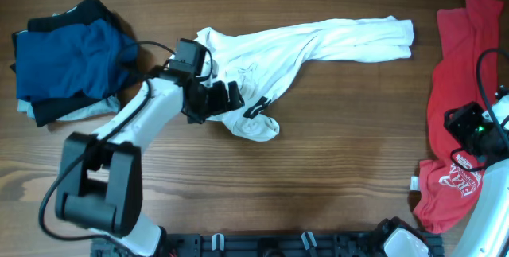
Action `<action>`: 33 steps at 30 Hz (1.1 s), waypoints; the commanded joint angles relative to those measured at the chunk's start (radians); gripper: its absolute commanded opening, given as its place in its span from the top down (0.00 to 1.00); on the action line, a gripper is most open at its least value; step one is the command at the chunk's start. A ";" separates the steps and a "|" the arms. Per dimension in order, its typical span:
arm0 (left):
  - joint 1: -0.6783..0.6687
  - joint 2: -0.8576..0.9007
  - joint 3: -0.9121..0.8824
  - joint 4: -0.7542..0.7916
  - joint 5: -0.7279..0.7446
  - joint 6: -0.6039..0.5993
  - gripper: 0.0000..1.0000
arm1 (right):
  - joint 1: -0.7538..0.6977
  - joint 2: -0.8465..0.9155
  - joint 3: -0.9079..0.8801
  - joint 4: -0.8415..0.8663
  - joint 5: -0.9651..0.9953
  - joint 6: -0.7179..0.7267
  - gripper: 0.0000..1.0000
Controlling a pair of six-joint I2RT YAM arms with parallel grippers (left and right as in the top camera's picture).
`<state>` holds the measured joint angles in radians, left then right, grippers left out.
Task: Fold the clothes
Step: 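Pull the white shirt leftward with the left gripper toward the blue pile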
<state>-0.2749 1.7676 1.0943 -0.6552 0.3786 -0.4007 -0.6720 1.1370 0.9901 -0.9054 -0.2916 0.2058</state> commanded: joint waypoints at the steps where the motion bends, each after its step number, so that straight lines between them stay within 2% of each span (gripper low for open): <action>1: -0.003 0.032 -0.010 0.018 -0.031 -0.031 0.00 | 0.005 -0.004 0.010 -0.001 -0.013 -0.020 0.66; 3: -0.003 0.042 -0.010 0.020 -0.031 -0.031 0.01 | 0.005 -0.004 0.010 -0.001 -0.013 -0.020 0.66; 5: -0.003 0.046 -0.010 0.020 -0.031 -0.031 0.14 | 0.005 -0.004 0.010 -0.001 -0.013 -0.020 0.66; 7: -0.003 0.044 -0.010 0.023 -0.028 -0.031 0.44 | 0.005 -0.004 0.010 0.000 -0.013 -0.020 0.66; 8: -0.003 0.044 -0.010 0.024 -0.022 -0.031 0.63 | 0.005 -0.004 0.010 0.000 -0.013 -0.020 0.66; 9: -0.002 0.040 -0.008 0.024 -0.006 -0.031 0.86 | 0.005 -0.004 0.010 0.000 -0.013 -0.020 0.66; 10: -0.002 0.037 -0.008 0.024 0.004 -0.031 0.96 | 0.005 -0.004 0.010 0.000 -0.013 -0.020 0.66; 16: -0.002 -0.055 -0.006 0.015 0.021 -0.025 0.96 | 0.005 -0.004 0.010 0.002 -0.013 -0.020 0.66; 20: 0.017 -0.182 -0.006 0.007 0.010 0.005 0.96 | 0.005 -0.004 0.010 0.003 -0.013 -0.020 0.66; 23: 0.080 -0.304 -0.006 0.000 -0.029 0.004 0.96 | 0.005 -0.004 0.010 0.003 -0.013 -0.021 0.66; 27: 0.229 -0.465 -0.006 0.016 -0.065 0.003 0.96 | 0.005 -0.004 0.010 0.003 -0.013 -0.021 0.66; 33: 0.332 -0.547 -0.006 0.004 -0.055 0.005 0.96 | 0.005 -0.004 0.010 0.003 -0.013 -0.021 0.66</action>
<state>0.0250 1.2491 1.0920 -0.6456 0.3328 -0.4164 -0.6720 1.1370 0.9901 -0.9047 -0.2916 0.2031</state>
